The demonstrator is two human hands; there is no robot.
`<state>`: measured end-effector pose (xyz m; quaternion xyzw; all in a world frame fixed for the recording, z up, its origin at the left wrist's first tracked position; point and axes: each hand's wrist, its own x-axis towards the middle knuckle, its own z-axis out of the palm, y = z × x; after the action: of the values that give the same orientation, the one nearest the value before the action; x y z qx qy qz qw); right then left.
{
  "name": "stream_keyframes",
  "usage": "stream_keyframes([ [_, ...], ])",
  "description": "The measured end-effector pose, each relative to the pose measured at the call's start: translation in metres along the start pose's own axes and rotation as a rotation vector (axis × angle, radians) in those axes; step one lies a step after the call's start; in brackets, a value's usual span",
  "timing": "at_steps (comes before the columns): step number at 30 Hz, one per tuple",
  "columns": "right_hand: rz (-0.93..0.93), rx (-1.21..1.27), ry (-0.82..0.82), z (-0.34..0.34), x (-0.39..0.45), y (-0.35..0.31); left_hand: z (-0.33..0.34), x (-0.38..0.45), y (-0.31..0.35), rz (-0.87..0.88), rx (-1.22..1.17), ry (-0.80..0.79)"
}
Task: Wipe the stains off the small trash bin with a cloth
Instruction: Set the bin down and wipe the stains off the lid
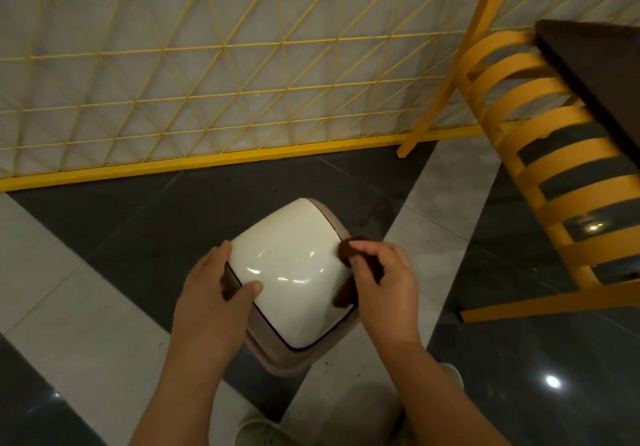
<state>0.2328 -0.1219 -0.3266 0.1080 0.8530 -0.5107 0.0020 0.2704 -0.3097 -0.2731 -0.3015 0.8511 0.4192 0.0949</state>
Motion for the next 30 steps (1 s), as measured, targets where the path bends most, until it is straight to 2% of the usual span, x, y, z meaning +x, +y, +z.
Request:
stream_keyframes([
  [4, 0.178, 0.152, 0.019, -0.008, -0.016, 0.016, 0.011, 0.003, 0.005, 0.086, 0.000, 0.027],
  [7, 0.212, 0.158, 0.001, -0.008, -0.022, 0.024, 0.017, 0.003, 0.002, 0.139, 0.097, 0.014],
  [13, 0.142, 0.128, 0.068, -0.002, -0.018, 0.022, 0.017, 0.004, 0.001, 0.152, 0.323, -0.032],
  [17, -0.072, -0.019, -0.023, 0.007, -0.034, 0.019, 0.016, 0.010, 0.004, 0.138, 0.363, -0.013],
  [21, -0.319, -0.276, -0.120, 0.010, -0.056, 0.044, 0.015, 0.012, 0.005, 0.130, 0.383, -0.008],
  [23, -0.269, -0.278, -0.079, 0.003, -0.056, 0.055, 0.014, 0.011, 0.005, 0.130, 0.385, -0.013],
  [27, -0.076, -0.095, 0.044, 0.008, -0.051, 0.046, 0.015, 0.012, 0.004, 0.125, 0.384, -0.012],
  [30, -0.117, -0.124, 0.016, 0.027, -0.063, 0.032, 0.016, 0.011, 0.004, 0.122, 0.395, -0.002],
])
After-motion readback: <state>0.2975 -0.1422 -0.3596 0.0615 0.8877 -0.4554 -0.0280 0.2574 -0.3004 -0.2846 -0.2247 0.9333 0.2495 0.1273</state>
